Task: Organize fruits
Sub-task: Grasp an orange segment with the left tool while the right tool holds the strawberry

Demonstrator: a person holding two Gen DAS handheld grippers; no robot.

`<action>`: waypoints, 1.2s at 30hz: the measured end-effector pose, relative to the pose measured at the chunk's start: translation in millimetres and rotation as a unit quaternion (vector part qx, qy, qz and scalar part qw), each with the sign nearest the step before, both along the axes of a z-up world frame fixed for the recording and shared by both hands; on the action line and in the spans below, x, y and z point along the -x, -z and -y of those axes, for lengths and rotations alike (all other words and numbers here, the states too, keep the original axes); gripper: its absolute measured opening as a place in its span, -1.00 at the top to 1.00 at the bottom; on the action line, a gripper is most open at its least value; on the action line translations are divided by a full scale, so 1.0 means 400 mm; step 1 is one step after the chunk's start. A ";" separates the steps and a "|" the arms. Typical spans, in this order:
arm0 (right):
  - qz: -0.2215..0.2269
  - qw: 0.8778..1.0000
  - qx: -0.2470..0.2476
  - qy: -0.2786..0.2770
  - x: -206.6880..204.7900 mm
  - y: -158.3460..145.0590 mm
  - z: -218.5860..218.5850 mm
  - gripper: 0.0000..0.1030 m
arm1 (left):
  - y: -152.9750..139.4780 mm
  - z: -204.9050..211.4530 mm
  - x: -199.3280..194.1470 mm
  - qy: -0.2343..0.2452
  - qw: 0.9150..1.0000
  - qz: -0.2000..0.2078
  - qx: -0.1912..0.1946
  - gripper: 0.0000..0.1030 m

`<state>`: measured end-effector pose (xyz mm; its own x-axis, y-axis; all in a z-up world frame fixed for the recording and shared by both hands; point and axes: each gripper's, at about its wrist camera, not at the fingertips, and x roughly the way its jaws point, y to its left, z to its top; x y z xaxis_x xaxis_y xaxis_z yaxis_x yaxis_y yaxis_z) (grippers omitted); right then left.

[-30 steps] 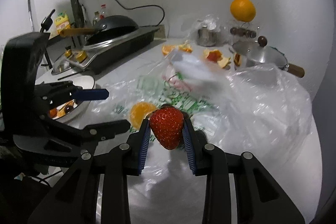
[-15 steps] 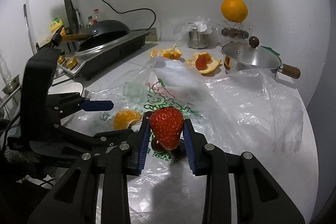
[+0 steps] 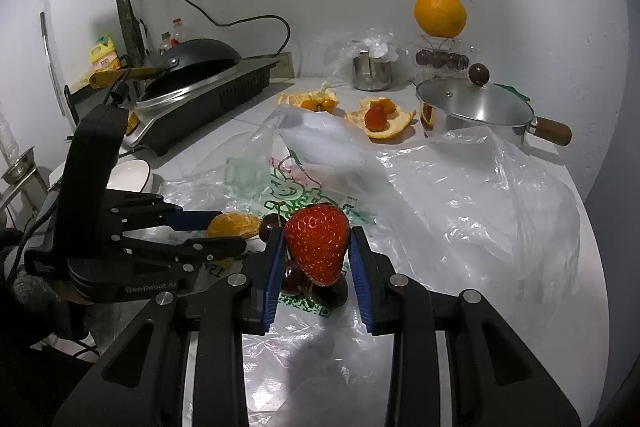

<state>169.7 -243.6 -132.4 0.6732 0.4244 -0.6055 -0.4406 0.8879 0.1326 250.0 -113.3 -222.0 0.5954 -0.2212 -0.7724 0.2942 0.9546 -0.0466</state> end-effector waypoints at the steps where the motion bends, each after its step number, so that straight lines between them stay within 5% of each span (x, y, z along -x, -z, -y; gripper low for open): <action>1: 0.000 1.000 -0.001 0.000 0.000 0.000 -0.001 0.35 | 0.000 0.000 0.002 0.001 1.000 0.001 -0.002 0.37; 22: 0.018 1.000 0.010 0.000 0.042 -0.045 -0.025 0.35 | -0.079 0.018 0.095 0.034 0.999 0.036 0.016 0.52; 28: 0.025 1.000 0.014 -0.001 0.065 -0.062 -0.036 0.35 | -0.103 0.010 0.121 0.037 0.998 0.047 0.021 0.73; 36: 0.021 1.000 0.015 -0.002 0.084 -0.060 -0.043 0.35 | -0.056 0.007 0.115 0.037 0.999 0.002 0.010 0.56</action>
<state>136.2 -226.5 -108.5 0.6969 0.4091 -0.5890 -0.4492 0.8893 0.0862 204.1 -116.0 -199.5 0.5795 -0.2814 -0.7648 0.3650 0.9287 -0.0650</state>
